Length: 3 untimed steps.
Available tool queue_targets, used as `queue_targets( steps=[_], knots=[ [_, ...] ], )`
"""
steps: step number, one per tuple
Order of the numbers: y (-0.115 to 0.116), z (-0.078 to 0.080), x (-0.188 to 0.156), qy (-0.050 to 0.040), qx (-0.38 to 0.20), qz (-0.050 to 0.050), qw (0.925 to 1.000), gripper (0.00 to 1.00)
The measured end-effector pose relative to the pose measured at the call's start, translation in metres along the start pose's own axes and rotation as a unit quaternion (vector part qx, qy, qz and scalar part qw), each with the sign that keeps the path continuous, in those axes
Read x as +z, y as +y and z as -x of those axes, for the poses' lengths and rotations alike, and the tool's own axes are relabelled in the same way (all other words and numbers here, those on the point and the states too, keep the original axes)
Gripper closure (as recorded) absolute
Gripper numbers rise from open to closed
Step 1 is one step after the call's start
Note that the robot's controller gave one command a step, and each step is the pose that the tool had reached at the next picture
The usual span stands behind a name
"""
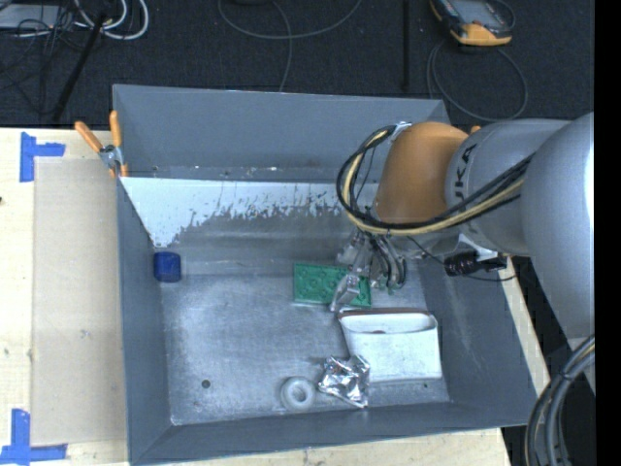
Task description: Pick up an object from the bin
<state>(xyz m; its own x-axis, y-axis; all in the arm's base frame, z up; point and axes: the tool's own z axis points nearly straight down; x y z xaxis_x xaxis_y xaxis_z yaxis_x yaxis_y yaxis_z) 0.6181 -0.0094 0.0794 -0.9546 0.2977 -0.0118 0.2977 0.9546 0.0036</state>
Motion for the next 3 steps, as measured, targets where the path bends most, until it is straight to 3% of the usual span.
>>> queue_targets(
  steps=[1,3],
  knots=[
    [0.001,0.001,-0.018,0.0046,-0.002,-0.001,1.0,1.0],
    [0.001,0.004,-0.084,0.0038,-0.005,-0.001,1.0,1.0]
  ],
)
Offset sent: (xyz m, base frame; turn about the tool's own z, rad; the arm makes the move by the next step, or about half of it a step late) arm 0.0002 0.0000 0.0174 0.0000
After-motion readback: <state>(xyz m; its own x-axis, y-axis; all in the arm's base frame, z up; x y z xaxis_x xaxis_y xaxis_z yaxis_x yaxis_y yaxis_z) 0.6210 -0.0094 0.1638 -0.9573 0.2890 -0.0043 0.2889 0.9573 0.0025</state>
